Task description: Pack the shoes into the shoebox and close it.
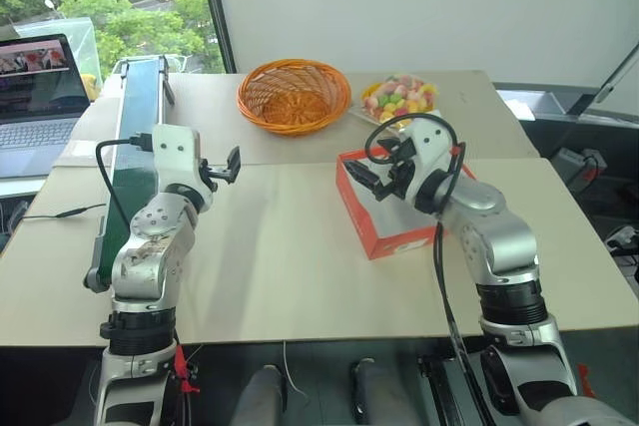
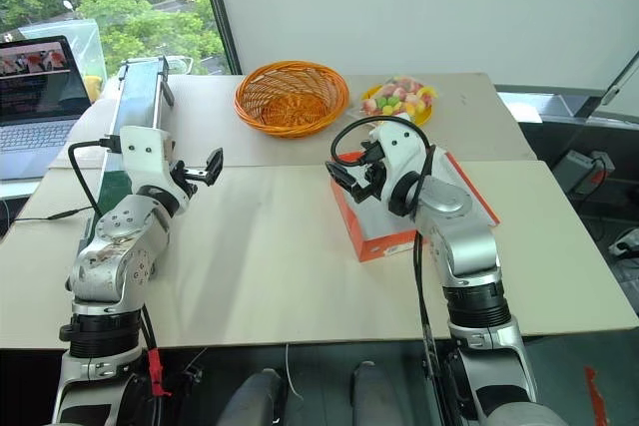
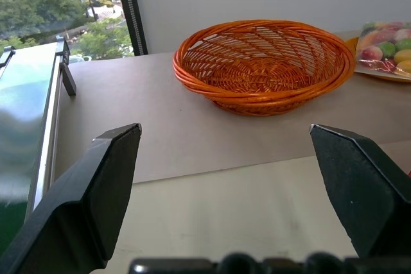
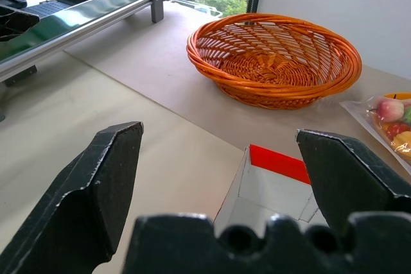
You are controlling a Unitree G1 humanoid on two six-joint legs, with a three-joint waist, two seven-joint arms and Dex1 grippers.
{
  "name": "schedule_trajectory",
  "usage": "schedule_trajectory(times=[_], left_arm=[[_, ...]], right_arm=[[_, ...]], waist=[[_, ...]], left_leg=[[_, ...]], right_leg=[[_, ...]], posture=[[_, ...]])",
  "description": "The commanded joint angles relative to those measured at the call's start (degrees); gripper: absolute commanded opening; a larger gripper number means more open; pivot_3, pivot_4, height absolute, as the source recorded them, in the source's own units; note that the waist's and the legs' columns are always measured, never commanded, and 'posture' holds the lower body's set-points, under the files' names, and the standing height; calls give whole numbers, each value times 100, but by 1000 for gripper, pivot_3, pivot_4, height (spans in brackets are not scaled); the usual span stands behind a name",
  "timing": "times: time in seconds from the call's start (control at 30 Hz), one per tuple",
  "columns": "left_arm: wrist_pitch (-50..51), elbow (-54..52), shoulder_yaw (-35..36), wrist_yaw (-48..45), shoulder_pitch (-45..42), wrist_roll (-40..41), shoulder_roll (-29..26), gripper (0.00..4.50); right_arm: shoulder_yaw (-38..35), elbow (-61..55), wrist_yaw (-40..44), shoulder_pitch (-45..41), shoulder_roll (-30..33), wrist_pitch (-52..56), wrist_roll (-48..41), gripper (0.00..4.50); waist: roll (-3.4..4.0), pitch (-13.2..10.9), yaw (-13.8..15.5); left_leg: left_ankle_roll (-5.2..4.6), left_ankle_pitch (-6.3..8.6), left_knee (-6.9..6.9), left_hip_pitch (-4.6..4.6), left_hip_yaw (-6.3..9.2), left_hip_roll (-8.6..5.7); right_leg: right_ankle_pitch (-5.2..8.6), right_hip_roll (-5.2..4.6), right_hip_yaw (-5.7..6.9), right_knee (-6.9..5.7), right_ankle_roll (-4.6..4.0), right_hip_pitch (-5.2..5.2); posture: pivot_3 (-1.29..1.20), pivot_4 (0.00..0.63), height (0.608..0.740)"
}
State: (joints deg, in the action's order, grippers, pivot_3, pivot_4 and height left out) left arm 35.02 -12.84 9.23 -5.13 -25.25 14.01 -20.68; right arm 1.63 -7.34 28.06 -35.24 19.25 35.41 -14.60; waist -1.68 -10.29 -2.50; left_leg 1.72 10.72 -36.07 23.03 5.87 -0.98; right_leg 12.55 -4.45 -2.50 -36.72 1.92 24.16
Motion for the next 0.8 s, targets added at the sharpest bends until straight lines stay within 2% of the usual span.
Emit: schedule_trajectory(times=[0.03, 0.4, 0.8], left_arm=[[-144, -233, 155, -161, -3, 39, -106, 4500], [-181, -99, 830, -273, 105, -47, -602, 4500], [272, -146, 667, 305, 96, -401, -260, 4500]], right_arm=[[-68, -48, 124, -133, 53, -231, -48, 4478], [143, 636, 952, -684, -187, -605, -204, 4478], [421, 888, 918, -894, -654, -799, -78, 4478]], waist=[[0, 0, -2], [0, 0, -12], [0, 0, 1]], left_leg=[[0, 0, 0, 0, 0, 0], [0, 0, 1, -6, -1, 2], [0, 0, 1, -4, 0, 1]], right_leg=[[0, 0, 0, 0, 0, 0], [1, 2, 0, -1, 1, -2], [0, 0, 1, -2, 0, 0]], posture=[[0, 150, 740], [0, 150, 740], [0, 150, 740]])
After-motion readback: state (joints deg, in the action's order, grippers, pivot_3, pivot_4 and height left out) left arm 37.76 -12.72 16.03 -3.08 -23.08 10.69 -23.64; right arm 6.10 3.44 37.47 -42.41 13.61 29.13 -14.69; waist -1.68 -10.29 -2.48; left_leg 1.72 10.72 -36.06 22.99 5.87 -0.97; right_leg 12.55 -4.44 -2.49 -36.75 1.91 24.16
